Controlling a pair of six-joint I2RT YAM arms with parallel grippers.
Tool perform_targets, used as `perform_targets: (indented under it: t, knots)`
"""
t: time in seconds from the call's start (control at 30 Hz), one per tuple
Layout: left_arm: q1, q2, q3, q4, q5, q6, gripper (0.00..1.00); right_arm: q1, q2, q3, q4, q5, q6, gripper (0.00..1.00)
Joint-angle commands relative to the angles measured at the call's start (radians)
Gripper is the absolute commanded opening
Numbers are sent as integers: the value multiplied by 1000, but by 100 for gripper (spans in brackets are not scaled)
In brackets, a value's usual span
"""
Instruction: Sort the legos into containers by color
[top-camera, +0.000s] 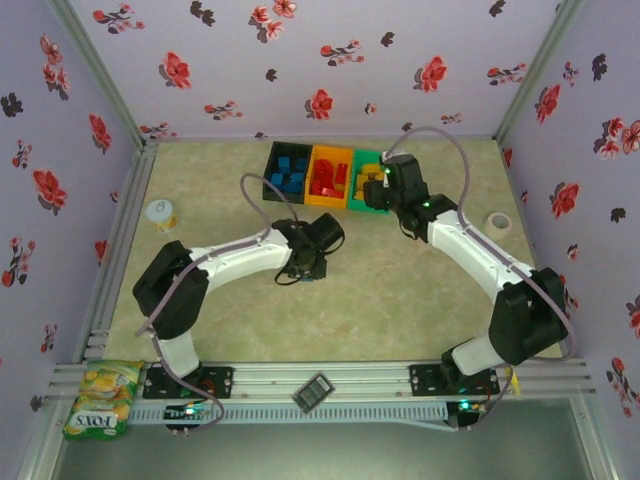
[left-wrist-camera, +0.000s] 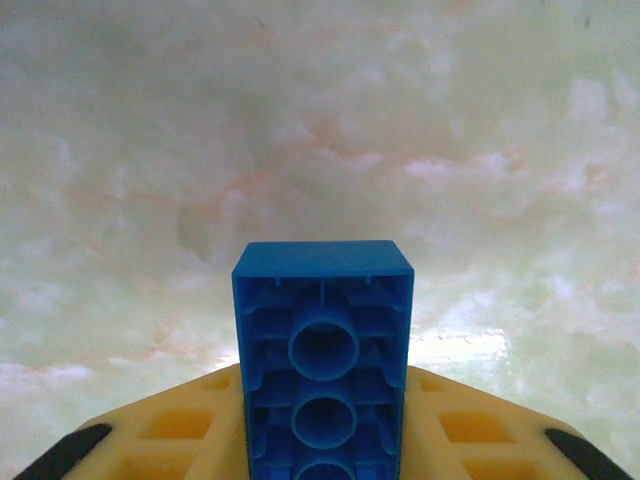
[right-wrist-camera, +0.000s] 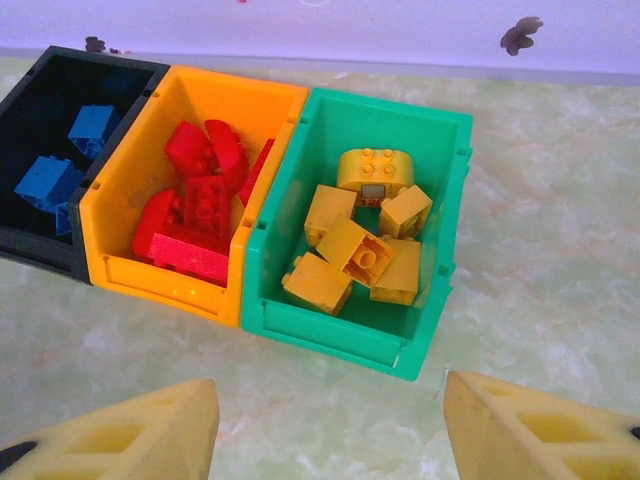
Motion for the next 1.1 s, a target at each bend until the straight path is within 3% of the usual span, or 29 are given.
perform_targets:
  t: [0.0,0.2,0.4,0.73,0.97,1.07]
  knots:
    - [66,-60,34,-38,-45,86,35,-7,-36,-13,6,9,-12,62]
    - [202,-110,64,54,-58,217,35,-7,-50,-15,-15,-3,-12,62]
    - [323,-35,260,74,-58,346,35,-7,-78,-19,-52,7,-9,61]
    - [452,298,759,-1,3,474,35,-6,-110,-18,-71,9,7,61]
    - [489,513,999,3,49,537,35,-3,-107,-13,-73,-1,17,62]
    - [491,592,1091,-13,70,558,39,-3,-101,-4,-79,-3,20,62]
